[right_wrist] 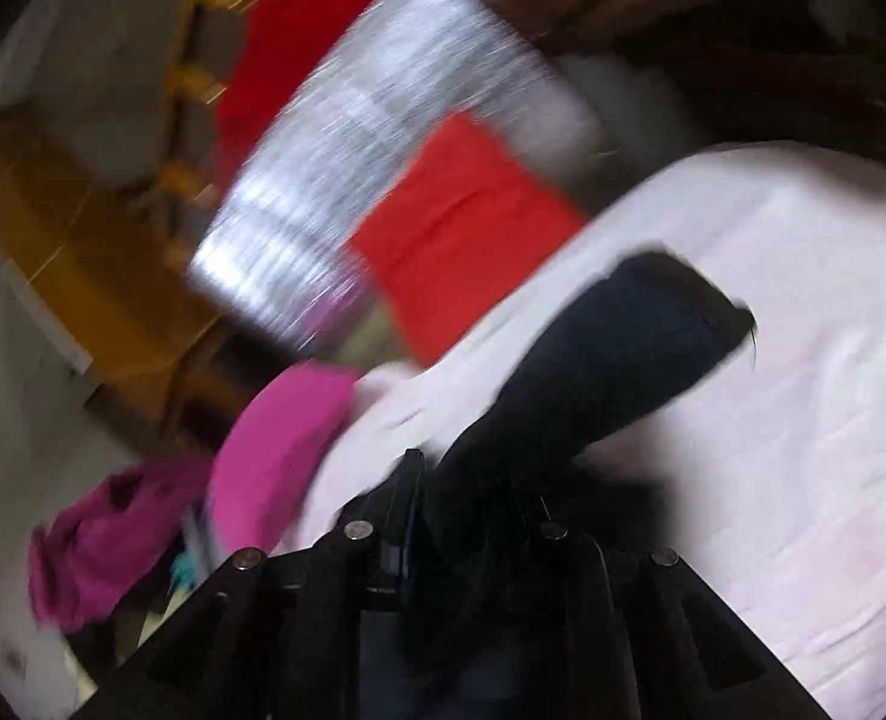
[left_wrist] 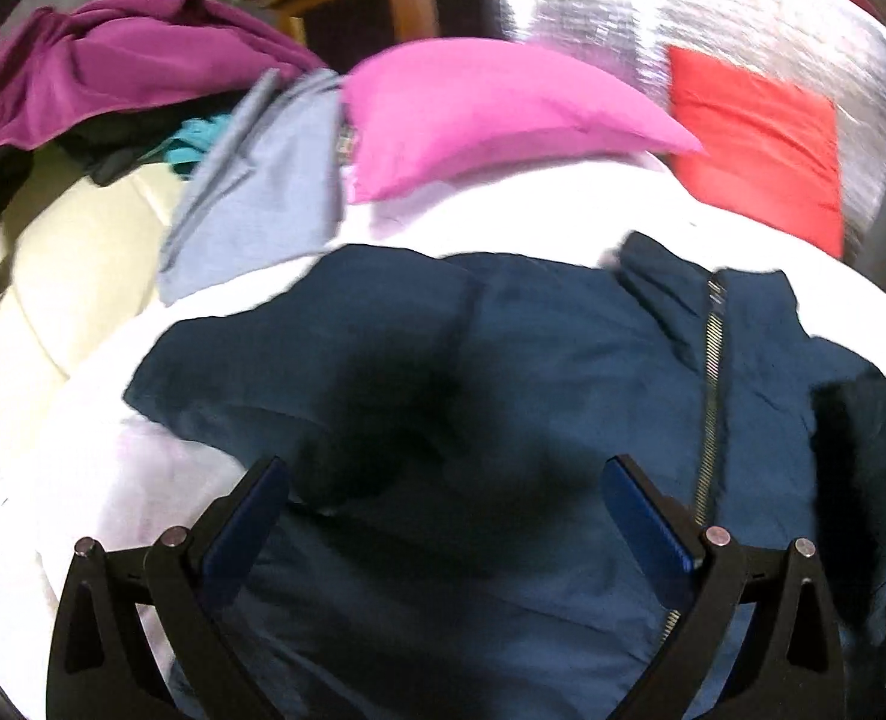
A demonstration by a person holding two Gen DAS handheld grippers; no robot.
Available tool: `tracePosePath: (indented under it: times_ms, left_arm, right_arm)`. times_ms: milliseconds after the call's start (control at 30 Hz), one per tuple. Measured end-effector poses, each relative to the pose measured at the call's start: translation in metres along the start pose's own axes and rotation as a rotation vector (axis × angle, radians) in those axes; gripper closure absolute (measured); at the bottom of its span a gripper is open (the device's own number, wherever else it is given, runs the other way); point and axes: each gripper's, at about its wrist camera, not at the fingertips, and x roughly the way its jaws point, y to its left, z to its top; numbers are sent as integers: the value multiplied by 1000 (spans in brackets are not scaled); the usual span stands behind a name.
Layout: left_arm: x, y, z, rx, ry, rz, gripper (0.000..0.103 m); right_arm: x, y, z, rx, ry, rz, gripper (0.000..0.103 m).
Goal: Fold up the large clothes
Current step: 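Grasp a navy jacket sleeve with the right tool and fold it across the body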
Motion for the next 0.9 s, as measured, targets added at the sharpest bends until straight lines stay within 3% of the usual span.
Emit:
tracePosePath:
  times_ms: [167,367,400,467,500,667,800,900]
  left_arm:
    - [3,32,5,-100,28,10,0]
    - [4,59,5,-162,53,34,0]
    - [5,65,7,-180,55,36,0]
    - [6,78,9,-212,55,48,0]
    - [7,83,11,-225,54,57,0]
    - [7,92,12,-247,52,58,0]
    - [7,77,10,-196,55,-8,0]
    - [-3,55,8,-128,21,-94,0]
  right_arm:
    - [44,58,-63,-25,112,121,82]
    - [103,67,-121,104,287,215,78]
    - [112,66,-131,144,326,229,71]
    - [117,60,-153,219,381,263,42]
    - [115,58,-161,251,405,277,19]
    - [101,53,-183,280,520,334,16]
    - [43,35,-165,212,463,344,16]
    - [-3,5,-139,196,322,260,19]
